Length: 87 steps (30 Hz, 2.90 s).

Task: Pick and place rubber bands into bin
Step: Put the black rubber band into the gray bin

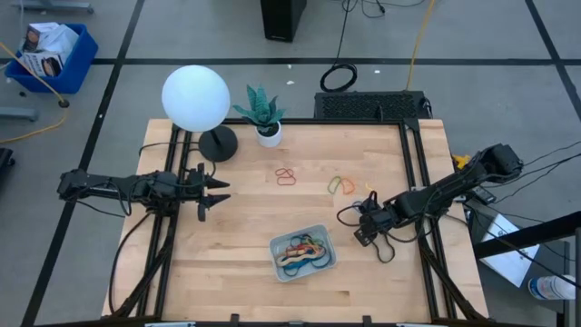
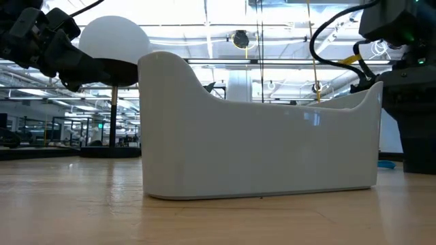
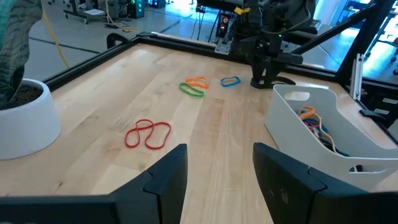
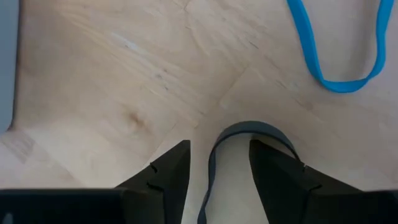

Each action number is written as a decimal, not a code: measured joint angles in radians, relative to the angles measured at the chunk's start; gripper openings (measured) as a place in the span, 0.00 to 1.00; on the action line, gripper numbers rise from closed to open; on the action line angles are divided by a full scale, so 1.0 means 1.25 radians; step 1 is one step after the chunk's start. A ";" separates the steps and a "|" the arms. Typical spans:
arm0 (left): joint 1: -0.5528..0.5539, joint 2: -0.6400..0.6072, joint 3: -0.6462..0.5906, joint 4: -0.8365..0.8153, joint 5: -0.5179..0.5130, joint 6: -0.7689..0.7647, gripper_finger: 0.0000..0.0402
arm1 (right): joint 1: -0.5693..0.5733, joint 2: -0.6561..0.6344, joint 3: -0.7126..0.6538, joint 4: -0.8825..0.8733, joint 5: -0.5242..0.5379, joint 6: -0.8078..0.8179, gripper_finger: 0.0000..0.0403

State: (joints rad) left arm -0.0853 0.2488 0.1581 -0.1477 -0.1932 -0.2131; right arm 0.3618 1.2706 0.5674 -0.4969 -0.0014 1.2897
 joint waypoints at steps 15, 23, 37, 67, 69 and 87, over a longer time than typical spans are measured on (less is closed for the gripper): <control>0.000 0.000 0.000 -0.006 0.000 0.000 0.47 | 0.000 0.000 -0.001 0.097 0.002 -0.134 0.40; 0.000 0.000 0.000 -0.007 0.000 0.000 0.47 | 0.000 0.010 -0.001 0.024 0.004 -0.098 0.35; 0.000 0.000 0.000 -0.012 0.000 0.000 0.47 | 0.000 0.041 0.000 0.054 0.025 -0.100 0.19; 0.000 0.000 0.000 -0.012 0.000 0.000 0.47 | 0.000 -0.022 -0.004 0.174 0.073 -0.125 0.00; 0.000 0.000 0.000 -0.012 0.000 0.000 0.47 | 0.000 -0.048 -0.004 0.214 0.107 -0.143 0.00; 0.000 0.000 0.000 -0.013 0.000 0.000 0.47 | -0.015 -0.368 -0.002 0.795 0.340 -0.693 0.00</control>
State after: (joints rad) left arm -0.0856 0.2485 0.1581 -0.1635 -0.1932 -0.2134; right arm 0.3425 0.8113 0.5648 0.4966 0.4239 0.4233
